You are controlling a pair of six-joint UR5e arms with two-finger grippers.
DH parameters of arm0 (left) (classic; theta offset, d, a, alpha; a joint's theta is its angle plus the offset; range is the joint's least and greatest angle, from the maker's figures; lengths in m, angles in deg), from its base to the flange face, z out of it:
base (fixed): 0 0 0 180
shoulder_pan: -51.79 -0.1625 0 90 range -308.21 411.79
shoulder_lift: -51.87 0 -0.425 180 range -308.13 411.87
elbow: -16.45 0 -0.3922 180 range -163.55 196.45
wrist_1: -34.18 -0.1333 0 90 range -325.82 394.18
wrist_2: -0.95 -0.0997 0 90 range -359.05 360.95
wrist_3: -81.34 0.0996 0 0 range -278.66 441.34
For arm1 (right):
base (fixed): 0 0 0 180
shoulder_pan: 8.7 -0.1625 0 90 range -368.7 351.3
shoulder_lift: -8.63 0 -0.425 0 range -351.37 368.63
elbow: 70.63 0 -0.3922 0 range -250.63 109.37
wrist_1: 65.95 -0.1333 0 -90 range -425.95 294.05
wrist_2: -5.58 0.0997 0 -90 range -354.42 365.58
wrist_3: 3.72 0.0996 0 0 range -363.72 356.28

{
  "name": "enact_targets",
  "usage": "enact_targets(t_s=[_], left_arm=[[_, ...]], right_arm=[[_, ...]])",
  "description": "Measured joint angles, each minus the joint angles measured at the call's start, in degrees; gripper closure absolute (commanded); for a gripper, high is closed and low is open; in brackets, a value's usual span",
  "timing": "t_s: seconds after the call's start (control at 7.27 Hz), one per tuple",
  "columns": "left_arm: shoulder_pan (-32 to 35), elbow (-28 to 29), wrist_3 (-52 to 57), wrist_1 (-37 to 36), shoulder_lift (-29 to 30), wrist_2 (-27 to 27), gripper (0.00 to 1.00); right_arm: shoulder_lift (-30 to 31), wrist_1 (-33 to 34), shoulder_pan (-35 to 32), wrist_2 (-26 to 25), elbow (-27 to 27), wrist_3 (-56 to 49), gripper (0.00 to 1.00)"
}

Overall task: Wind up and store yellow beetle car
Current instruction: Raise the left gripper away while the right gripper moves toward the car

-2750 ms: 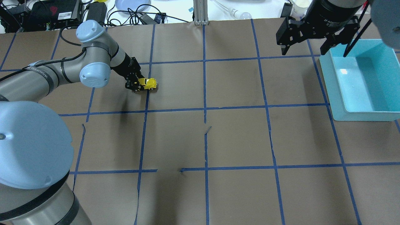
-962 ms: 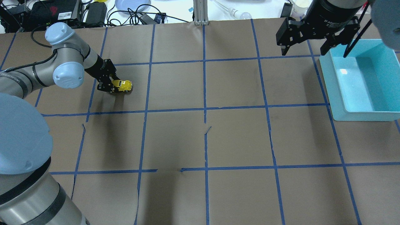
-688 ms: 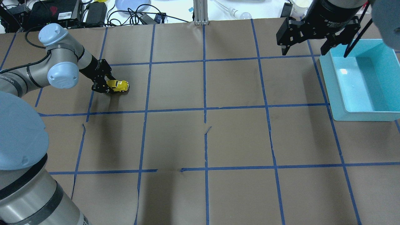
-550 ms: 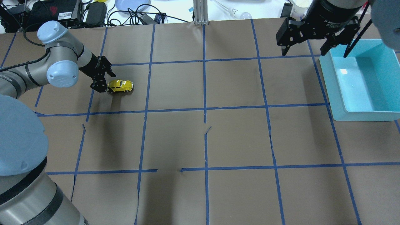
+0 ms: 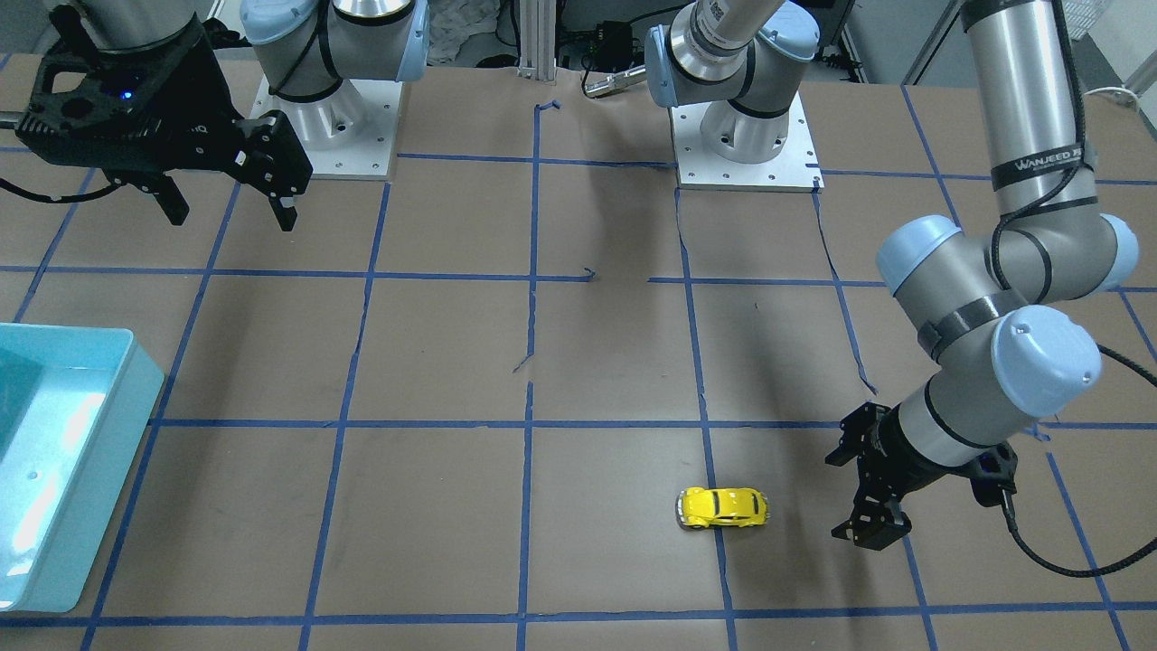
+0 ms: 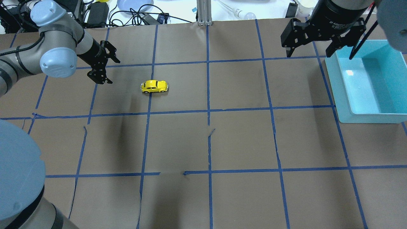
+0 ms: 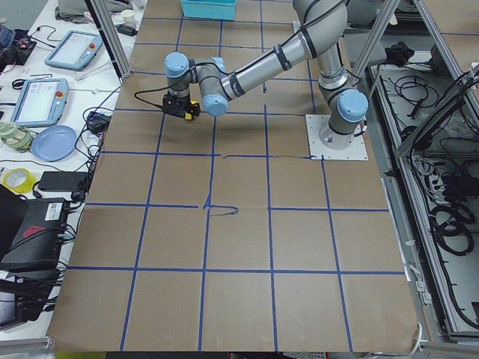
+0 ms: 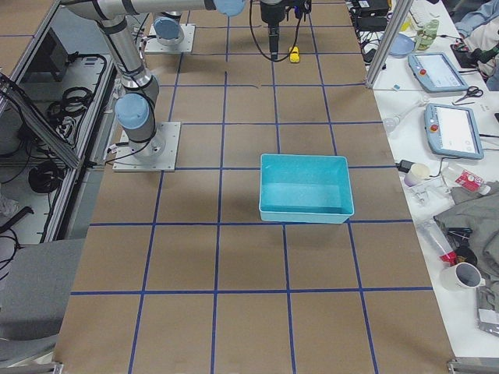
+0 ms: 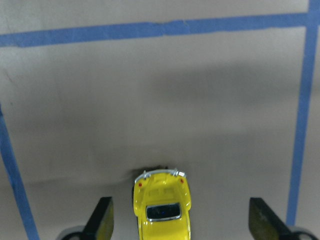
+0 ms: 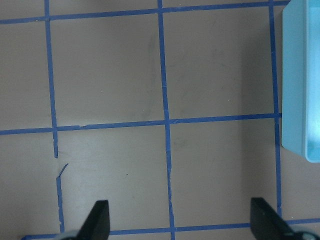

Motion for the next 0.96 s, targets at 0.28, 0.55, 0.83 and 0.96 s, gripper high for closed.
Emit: enact_targets(t_s=[0.28,0.55,0.83,0.96], left_arm=[[0.3,4.7,15.5,10.1,-3.9,-3.8,0.0],[0.4,7.6,30.6,17.3,-7.9,-6.9,0.0],[1.5,9.5,40.8,22.6,-12.1,-10.1,0.0],[1.9,9.7,43.0,23.2,-13.9,-10.1,0.0]], right_arm=[[0.1,0.0,0.0,0.0,0.0,0.0,0.0],[0.2,0.0,0.0,0.0,-0.1,0.0,0.0],[0.3,0.0,0.0,0.0,-0.1,0.0,0.0],[0.3,0.0,0.0,0.0,-0.2,0.0,0.0]])
